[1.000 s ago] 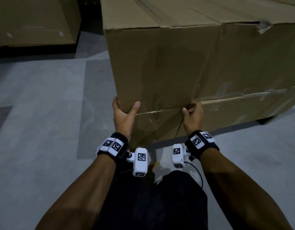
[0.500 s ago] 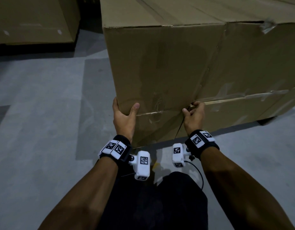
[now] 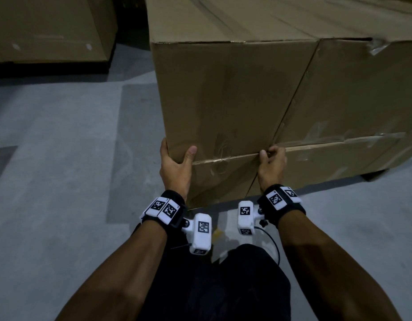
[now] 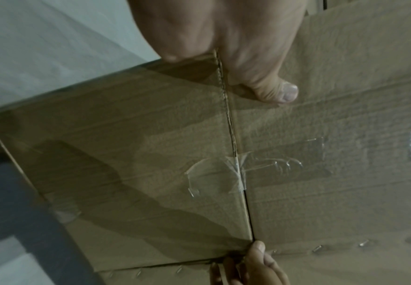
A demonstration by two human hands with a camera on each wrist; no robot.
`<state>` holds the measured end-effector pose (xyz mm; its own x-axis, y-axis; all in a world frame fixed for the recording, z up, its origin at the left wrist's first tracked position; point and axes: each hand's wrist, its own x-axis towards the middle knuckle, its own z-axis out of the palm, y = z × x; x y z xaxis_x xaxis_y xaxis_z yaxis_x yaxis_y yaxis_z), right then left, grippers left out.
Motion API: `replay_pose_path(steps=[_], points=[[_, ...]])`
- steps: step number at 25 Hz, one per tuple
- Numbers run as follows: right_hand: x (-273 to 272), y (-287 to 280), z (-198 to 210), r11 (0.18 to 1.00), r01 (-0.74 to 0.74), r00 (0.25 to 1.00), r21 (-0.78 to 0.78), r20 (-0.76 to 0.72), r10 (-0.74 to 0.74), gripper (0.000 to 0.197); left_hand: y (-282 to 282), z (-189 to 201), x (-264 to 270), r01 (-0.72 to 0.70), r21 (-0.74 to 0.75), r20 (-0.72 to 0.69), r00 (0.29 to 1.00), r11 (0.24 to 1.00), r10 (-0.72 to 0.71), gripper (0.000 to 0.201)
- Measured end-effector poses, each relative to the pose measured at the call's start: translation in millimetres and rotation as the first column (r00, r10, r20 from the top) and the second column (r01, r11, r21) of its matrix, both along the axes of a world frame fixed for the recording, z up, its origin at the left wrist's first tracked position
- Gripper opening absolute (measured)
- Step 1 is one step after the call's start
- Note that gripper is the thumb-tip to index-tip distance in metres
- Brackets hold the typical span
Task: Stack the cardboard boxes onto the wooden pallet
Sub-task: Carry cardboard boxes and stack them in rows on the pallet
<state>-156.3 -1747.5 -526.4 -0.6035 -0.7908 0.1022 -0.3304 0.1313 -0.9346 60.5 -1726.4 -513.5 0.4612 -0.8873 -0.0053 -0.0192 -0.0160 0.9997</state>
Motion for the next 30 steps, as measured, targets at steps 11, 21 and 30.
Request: replay_pose_path(steps=[11, 21, 30], points=[[4, -4, 10, 0.997, 0.035, 0.999, 0.069, 0.014, -0.036, 0.022, 2, 6, -4, 0.019, 0.029, -0.05, 0.999, 0.999, -0.017, 0.081], [17, 23, 30, 0.857, -0.183, 0.97, 0.481, -0.054, 0.237, 0.07, 11, 42, 19, 0.178, 0.412, 0.115, 0.963, 0.894, -0.244, 0.066], [44, 114, 245, 0.491, -0.265, 0.518, 0.83, -0.307, 0.798, 0.052, 82, 270, 38, 0.083, 0.739, 0.636, 0.242, 0.669, -0.733, 0.045]])
